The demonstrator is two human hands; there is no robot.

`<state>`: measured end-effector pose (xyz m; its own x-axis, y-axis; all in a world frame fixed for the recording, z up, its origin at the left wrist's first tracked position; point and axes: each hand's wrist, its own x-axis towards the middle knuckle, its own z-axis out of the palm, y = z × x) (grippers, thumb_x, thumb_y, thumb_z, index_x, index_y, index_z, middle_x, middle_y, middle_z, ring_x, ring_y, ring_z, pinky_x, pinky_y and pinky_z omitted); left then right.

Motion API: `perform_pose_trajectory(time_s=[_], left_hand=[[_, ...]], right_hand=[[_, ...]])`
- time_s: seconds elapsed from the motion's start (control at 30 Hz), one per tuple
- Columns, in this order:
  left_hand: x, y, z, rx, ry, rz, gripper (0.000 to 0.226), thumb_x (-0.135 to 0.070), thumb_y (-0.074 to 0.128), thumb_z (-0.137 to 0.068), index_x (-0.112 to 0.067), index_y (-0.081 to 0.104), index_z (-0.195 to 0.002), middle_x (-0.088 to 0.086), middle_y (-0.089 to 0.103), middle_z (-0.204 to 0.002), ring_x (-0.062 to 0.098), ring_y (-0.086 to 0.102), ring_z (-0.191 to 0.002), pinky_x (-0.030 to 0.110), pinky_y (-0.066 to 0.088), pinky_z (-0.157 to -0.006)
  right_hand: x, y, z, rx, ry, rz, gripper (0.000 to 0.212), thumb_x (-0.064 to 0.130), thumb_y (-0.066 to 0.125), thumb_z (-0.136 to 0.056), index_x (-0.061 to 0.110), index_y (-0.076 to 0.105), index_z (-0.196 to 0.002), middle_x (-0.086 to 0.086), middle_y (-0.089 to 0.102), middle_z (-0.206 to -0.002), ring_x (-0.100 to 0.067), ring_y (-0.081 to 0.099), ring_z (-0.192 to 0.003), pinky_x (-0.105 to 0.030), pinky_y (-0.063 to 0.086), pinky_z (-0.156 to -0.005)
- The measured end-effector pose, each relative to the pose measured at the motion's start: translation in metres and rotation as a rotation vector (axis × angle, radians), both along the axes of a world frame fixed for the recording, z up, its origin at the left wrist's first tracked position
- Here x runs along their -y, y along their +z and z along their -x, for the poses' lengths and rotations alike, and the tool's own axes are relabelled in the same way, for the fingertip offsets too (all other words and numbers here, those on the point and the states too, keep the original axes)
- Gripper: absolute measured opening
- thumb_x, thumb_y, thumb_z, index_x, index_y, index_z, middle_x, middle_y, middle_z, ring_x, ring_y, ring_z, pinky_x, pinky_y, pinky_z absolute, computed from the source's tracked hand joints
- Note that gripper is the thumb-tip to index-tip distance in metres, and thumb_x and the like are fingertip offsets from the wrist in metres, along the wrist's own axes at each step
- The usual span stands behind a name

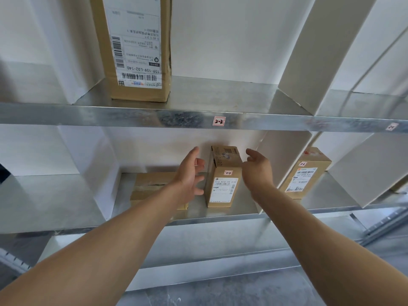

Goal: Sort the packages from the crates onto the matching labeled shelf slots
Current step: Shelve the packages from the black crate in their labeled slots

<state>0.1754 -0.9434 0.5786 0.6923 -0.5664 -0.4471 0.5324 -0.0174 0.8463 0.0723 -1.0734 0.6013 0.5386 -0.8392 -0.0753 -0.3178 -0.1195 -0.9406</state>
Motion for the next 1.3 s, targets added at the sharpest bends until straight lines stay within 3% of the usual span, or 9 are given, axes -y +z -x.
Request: perform_pose_trajectory(time_s=[0.27, 0.4, 0.47, 0.6, 0.7, 0.77, 0.9, 1.07, 1.3], left_hand=[[-0.035, -0.002, 0.002, -0.02, -0.001, 0.033, 0.055, -0.063, 0.04, -0.098, -0.014, 0.054, -0.118, 0.003, 0.053, -0.144, 0.033, 0.042, -0.138, 0.066, 0.029, -0.111], [-0.061, -0.002, 0.001, -0.011, 0.033, 0.042, 0.05, -0.064, 0.04, -0.097, -0.016, 0.053, -0.098, 0.008, 0.057, -0.128, 0.033, 0.048, -0.131, 0.062, 0.042, -0.097], [-0.077, 0.001, 0.001, -0.002, 0.084, 0.042, 0.049, -0.063, 0.04, -0.098, -0.016, 0.054, -0.102, 0.009, 0.058, -0.132, 0.03, 0.05, -0.128, 0.052, 0.045, -0.086], [-0.112, -0.001, 0.004, 0.012, 0.182, 0.032, 0.065, -0.065, 0.041, -0.097, -0.016, 0.05, -0.14, 0.001, 0.055, -0.14, 0.028, 0.048, -0.129, 0.059, 0.032, -0.104], [-0.139, -0.001, 0.012, 0.015, 0.24, 0.027, 0.047, -0.064, 0.041, -0.097, -0.019, 0.057, -0.102, 0.0, 0.061, -0.122, 0.029, 0.049, -0.127, 0.059, 0.034, -0.109], [-0.157, -0.001, 0.022, 0.013, 0.305, 0.019, 0.046, -0.062, 0.041, -0.098, -0.019, 0.052, -0.089, 0.001, 0.06, -0.11, 0.027, 0.053, -0.119, 0.051, 0.042, -0.097], [-0.197, -0.004, 0.045, 0.009, 0.428, -0.02, 0.048, -0.062, 0.041, -0.099, -0.017, 0.055, -0.09, 0.003, 0.062, -0.111, 0.03, 0.053, -0.12, 0.057, 0.039, -0.101], [-0.249, -0.013, 0.076, -0.018, 0.582, -0.048, 0.048, -0.062, 0.043, -0.098, -0.017, 0.056, -0.087, 0.004, 0.062, -0.109, 0.033, 0.052, -0.125, 0.065, 0.031, -0.11], [-0.33, -0.018, 0.105, -0.021, 0.722, -0.032, 0.054, -0.066, 0.038, -0.099, -0.019, 0.06, -0.112, 0.005, 0.055, -0.14, 0.033, 0.043, -0.138, 0.066, 0.032, -0.112]], right_hand=[[-0.038, -0.001, -0.005, 0.065, 0.033, 0.059, 0.046, -0.001, 0.046, -0.095, 0.02, 0.071, -0.127, 0.004, 0.071, -0.111, -0.015, 0.06, -0.08, -0.024, 0.047, -0.061], [-0.054, -0.005, -0.016, 0.045, 0.114, 0.045, 0.036, -0.003, 0.051, -0.089, 0.026, 0.072, -0.094, -0.004, 0.069, -0.1, -0.024, 0.059, -0.078, -0.028, 0.045, -0.063], [-0.063, -0.005, -0.023, 0.042, 0.16, 0.035, 0.039, -0.003, 0.052, -0.09, 0.025, 0.074, -0.105, -0.002, 0.068, -0.104, -0.023, 0.06, -0.088, -0.029, 0.047, -0.07], [-0.083, -0.006, -0.028, 0.042, 0.272, 0.035, 0.039, -0.004, 0.053, -0.095, 0.014, 0.073, -0.123, -0.003, 0.07, -0.117, -0.02, 0.065, -0.103, -0.032, 0.054, -0.086], [-0.1, -0.012, -0.028, 0.041, 0.36, 0.031, 0.04, -0.002, 0.051, -0.096, 0.016, 0.073, -0.123, 0.0, 0.071, -0.115, -0.016, 0.066, -0.089, -0.025, 0.051, -0.069], [-0.111, -0.016, -0.03, 0.032, 0.408, 0.013, 0.04, -0.002, 0.049, -0.095, 0.018, 0.074, -0.121, 0.004, 0.072, -0.105, -0.012, 0.063, -0.075, -0.022, 0.049, -0.061], [-0.138, -0.023, -0.033, 0.013, 0.498, -0.043, 0.037, -0.001, 0.05, -0.096, 0.017, 0.074, -0.118, 0.003, 0.068, -0.083, -0.015, 0.054, -0.061, -0.024, 0.045, -0.054], [-0.191, -0.035, -0.035, 0.016, 0.636, -0.068, 0.035, 0.003, 0.051, -0.096, 0.024, 0.075, -0.106, -0.001, 0.07, -0.094, -0.015, 0.061, -0.071, -0.028, 0.051, -0.067], [-0.277, -0.039, -0.032, 0.028, 0.828, -0.128, 0.03, 0.003, 0.052, -0.098, 0.02, 0.074, -0.11, 0.001, 0.068, -0.09, -0.013, 0.06, -0.07, -0.025, 0.049, -0.06]])
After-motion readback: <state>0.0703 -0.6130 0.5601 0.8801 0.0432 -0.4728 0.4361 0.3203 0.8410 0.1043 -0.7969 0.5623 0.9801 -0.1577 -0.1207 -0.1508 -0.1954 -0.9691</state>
